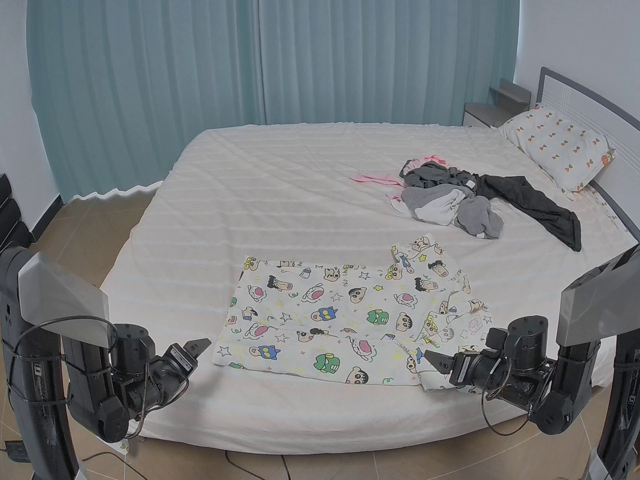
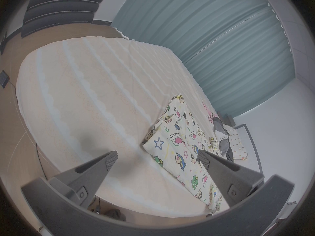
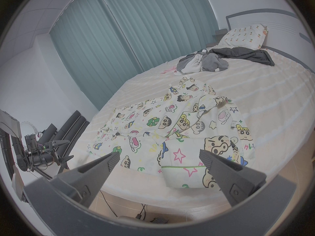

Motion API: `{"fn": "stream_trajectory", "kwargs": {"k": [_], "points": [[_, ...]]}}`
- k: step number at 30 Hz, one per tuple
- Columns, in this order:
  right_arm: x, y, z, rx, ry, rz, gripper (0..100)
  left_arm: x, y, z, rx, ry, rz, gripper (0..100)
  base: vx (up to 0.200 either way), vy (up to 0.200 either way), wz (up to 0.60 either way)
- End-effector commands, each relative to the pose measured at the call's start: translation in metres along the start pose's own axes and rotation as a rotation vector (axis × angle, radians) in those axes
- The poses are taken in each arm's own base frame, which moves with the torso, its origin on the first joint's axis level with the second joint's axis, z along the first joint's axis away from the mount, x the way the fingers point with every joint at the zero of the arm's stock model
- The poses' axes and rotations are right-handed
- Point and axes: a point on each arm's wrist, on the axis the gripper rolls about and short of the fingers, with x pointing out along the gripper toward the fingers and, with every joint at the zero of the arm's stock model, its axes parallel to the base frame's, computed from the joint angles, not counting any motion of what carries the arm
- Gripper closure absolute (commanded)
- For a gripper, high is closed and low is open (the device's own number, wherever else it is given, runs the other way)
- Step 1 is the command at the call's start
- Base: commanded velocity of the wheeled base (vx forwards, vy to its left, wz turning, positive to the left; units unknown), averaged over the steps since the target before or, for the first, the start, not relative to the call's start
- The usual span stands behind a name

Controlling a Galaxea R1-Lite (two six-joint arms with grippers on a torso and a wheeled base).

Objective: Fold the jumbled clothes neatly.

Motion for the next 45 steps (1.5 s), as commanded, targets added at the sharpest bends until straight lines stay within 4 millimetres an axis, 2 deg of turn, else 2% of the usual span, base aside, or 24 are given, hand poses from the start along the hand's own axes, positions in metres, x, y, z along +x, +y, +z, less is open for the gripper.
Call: {"fn": "stream_trajectory", "kwargs": {"k": [1, 13, 25, 27, 30, 35, 36, 37, 38, 39, 41, 45], "points": [[0.0, -0.001, 0.0, 0.001, 0.0, -0.002, 0, -0.001, -0.003, 0.0, 0.005, -0.005, -0.02, 0, 0.2, 0.0, 0.0], [0.004, -0.003, -0.004, 0.001, 0.018, -0.011, 0, -0.002, -0.01, -0.011, 0.037, 0.023, -0.034, 0, 0.2, 0.0, 0.0], [0.003, -0.002, -0.003, 0.001, 0.014, -0.007, 0, 0.002, -0.012, -0.011, 0.113, 0.028, -0.058, 0, 0.0, 0.0, 0.0], [0.004, -0.002, -0.004, 0.001, 0.015, -0.007, 0, 0.008, -0.014, -0.009, 0.229, 0.048, -0.101, 0, 0.0, 0.0, 0.0], [0.004, -0.002, -0.004, 0.002, 0.016, -0.008, 0, 0.015, -0.006, -0.011, 0.372, 0.106, -0.131, 0, 0.0, 0.0, 0.0], [0.004, -0.003, -0.006, 0.0, 0.022, -0.009, 0, 0.023, 0.006, -0.002, 0.585, 0.19, -0.257, 0, 0.0, 0.0, 0.0], [0.004, -0.003, -0.006, 0.0, 0.022, -0.009, 0, 0.023, 0.006, -0.002, 0.585, 0.19, -0.257, 0, 0.0, 0.0, 0.0], [0.003, -0.003, -0.006, 0.0, 0.027, -0.01, 0, 0.03, 0.01, 0.0, 0.671, 0.192, -0.282, 0, 0.0, 0.0, 0.0], [0.003, -0.003, -0.006, 0.0, 0.027, -0.01, 0, 0.03, 0.01, 0.0, 0.671, 0.192, -0.282, 0, 0.0, 0.0, 0.0], [0.004, -0.003, -0.007, -0.001, 0.032, -0.011, 0, 0.042, 0.017, -0.003, 0.73, 0.206, -0.271, 0, 0.0, 0.0, 0.0], [0.004, -0.003, -0.009, -0.002, 0.038, -0.011, 0, 0.051, 0.026, -0.004, 0.786, 0.216, -0.255, 0, 0.0, 0.0, 0.0], [0.005, -0.002, -0.011, -0.006, 0.042, -0.012, 0, 0.058, 0.032, -0.002, 0.814, 0.256, -0.223, 0, 0.0, 0.0, 0.0]]}}
